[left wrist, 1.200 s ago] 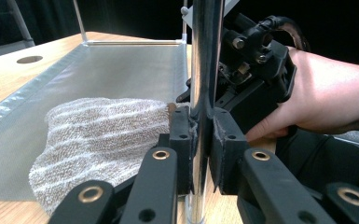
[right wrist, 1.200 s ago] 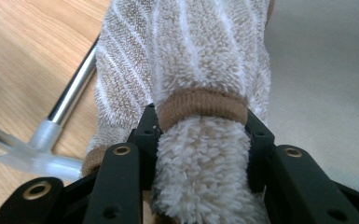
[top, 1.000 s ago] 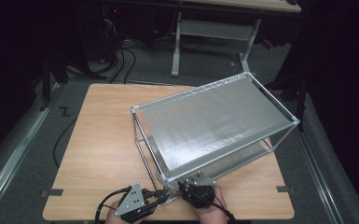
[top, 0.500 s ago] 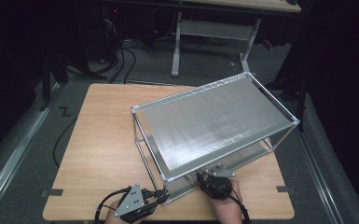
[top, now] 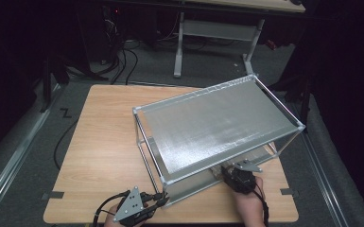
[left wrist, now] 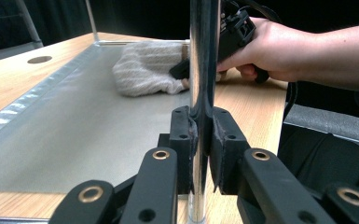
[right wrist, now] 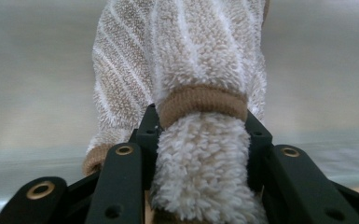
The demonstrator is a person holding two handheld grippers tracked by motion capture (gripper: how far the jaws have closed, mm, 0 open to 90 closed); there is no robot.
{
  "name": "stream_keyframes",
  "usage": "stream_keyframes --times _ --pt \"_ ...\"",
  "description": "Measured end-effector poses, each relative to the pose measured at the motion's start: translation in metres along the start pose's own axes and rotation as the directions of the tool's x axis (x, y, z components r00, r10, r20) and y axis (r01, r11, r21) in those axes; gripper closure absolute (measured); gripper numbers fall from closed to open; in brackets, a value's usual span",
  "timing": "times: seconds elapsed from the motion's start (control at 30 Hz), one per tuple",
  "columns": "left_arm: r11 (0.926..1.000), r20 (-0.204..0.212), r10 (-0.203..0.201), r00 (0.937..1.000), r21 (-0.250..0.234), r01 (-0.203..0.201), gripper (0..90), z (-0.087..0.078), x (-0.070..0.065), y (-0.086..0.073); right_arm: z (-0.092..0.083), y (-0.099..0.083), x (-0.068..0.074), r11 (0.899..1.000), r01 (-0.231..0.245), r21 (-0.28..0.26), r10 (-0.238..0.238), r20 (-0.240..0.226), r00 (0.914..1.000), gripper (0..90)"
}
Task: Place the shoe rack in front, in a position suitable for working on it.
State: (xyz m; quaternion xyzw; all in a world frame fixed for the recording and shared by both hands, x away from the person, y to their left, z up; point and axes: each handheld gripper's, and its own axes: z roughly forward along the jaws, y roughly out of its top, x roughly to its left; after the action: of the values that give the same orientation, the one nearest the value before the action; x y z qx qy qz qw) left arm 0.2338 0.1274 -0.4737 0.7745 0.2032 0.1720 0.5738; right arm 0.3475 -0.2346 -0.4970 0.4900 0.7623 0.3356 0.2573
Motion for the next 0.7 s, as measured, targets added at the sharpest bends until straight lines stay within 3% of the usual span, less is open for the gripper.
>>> stream_keyframes --times 0.27,0.3,0.7 --pt "1.0 -0.013 -0.001 0.9999 0.001 0.001 80.3 -0.003 0.0 -0.001 -0.003 -0.004 -0.041 0.996 -0.084 0.0 0.084 0.076 0.9935 62.6" --pt "1.0 -0.016 -0.006 0.9999 0.0 0.006 80.3 -0.004 0.0 -0.001 -0.005 -0.005 -0.047 0.998 -0.068 -0.002 0.068 0.094 0.9933 62.7" --pt "1.0 -0.031 -0.009 0.9995 0.003 0.009 80.3 -0.007 0.002 -0.002 -0.012 -0.014 -0.095 0.988 -0.15 -0.018 0.151 0.194 0.9694 63.5"
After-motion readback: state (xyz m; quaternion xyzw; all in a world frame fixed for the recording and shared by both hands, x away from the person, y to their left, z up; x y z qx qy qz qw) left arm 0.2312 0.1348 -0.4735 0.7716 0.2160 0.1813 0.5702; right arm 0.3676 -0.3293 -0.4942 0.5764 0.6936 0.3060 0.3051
